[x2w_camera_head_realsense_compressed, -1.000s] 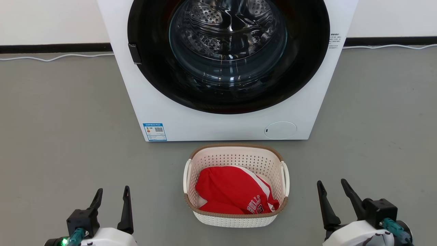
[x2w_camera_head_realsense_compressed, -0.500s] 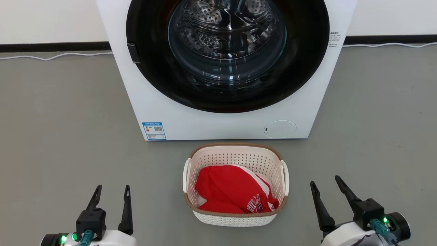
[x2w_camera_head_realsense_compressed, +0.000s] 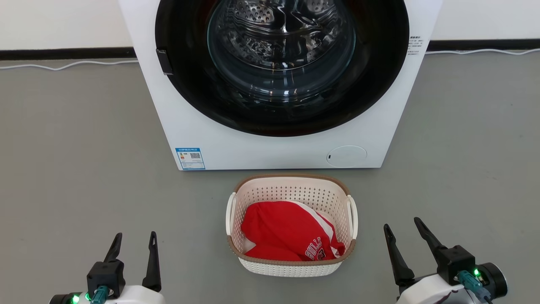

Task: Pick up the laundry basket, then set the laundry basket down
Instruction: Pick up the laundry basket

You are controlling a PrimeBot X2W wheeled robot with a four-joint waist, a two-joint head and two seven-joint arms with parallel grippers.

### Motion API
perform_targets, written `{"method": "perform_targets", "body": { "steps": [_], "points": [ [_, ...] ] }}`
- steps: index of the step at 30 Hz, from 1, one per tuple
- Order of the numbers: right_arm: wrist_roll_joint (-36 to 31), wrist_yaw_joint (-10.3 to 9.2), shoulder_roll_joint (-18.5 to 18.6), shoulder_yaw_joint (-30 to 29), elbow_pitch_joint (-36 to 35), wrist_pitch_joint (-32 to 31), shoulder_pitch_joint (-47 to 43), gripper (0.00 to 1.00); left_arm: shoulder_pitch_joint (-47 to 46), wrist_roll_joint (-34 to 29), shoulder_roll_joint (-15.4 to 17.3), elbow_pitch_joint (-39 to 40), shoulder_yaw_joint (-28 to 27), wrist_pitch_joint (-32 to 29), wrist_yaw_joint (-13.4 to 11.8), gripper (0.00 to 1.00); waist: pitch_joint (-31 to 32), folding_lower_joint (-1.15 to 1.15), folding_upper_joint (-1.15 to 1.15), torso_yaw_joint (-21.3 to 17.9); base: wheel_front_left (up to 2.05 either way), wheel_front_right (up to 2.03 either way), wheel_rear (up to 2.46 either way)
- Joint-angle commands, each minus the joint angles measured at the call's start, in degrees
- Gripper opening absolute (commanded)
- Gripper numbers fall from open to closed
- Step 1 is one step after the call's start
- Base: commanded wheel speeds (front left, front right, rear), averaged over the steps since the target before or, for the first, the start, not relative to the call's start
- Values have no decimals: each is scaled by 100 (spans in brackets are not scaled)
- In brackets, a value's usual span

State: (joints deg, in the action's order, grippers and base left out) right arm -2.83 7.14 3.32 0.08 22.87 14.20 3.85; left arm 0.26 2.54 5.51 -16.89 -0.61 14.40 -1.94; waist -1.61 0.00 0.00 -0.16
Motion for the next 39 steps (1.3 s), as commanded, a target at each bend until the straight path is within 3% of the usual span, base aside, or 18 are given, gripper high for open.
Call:
{"method": "perform_targets", "body": {
  "steps": [1,15,30,39],
  "points": [
    [44,35,34,122,-120,80,256,100,-296,-3,37,123,-207,60,38,100,-13,0,0,0,0,0,0],
    [6,35,-13,-77,147,80,548,100,-608,0,-98,103,-357,60,238,100,-511,0,0,-56,0,0,0],
    [167,35,-43,-137,1118,80,1874,100,-1927,122,-234,-949,-260,60,456,100,-1861,0,0,-64,0,0,0],
    [259,35,-44,-110,1284,80,2530,100,-2751,125,-255,-1445,-106,60,494,100,-2741,0,0,-71,0,0,0]
  ]
}}
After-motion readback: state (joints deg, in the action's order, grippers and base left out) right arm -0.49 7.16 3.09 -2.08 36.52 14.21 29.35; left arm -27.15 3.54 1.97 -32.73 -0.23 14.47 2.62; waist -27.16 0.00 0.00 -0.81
